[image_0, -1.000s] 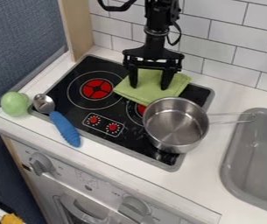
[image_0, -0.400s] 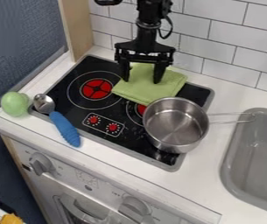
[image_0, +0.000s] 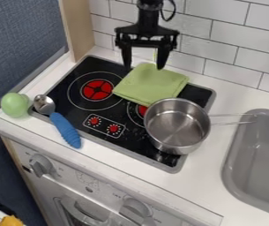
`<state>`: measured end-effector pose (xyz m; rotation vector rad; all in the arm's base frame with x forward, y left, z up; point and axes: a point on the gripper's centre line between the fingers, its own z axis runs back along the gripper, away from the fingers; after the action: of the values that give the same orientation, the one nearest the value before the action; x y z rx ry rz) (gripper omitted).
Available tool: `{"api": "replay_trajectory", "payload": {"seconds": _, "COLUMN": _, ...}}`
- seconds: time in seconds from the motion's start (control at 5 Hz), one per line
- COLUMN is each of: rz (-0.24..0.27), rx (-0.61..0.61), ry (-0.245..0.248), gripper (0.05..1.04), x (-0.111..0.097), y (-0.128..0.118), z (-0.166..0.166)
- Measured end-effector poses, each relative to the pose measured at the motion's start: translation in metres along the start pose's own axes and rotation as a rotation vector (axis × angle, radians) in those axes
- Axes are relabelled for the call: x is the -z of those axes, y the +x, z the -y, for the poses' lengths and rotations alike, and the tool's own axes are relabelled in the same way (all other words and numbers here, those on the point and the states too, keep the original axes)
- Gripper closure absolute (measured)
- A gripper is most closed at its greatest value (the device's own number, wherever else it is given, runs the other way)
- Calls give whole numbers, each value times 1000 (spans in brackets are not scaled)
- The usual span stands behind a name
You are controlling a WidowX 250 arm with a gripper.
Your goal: Moved the green cloth near the silver pot on the right of the burner
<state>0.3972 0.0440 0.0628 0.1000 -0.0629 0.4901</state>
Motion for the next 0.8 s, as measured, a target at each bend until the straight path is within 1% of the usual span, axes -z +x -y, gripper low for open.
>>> {"api": "replay_trajectory", "payload": {"seconds": 0.2, "rz": -15, "rx": 10, "ry": 12, "gripper": 84, "x": -20, "y": -4, "z": -12}}
{"api": "replay_trajectory", "payload": {"seconds": 0.4, "rz": -66, "rx": 53, "ry": 50, "gripper": 84, "x": -25, "y": -4, "z": -31}}
{"api": "replay_trajectory", "payload": {"seconds": 0.6, "rz": -131, "rx": 105, "ry": 71, "gripper": 84, "x": -23, "y": -8, "z": -54}}
{"api": "replay_trajectory", "payload": {"seconds": 0.8, "rz": -83, "rx": 85, "ry": 93, "gripper": 84, "x": -27, "y": -18, "z": -82}}
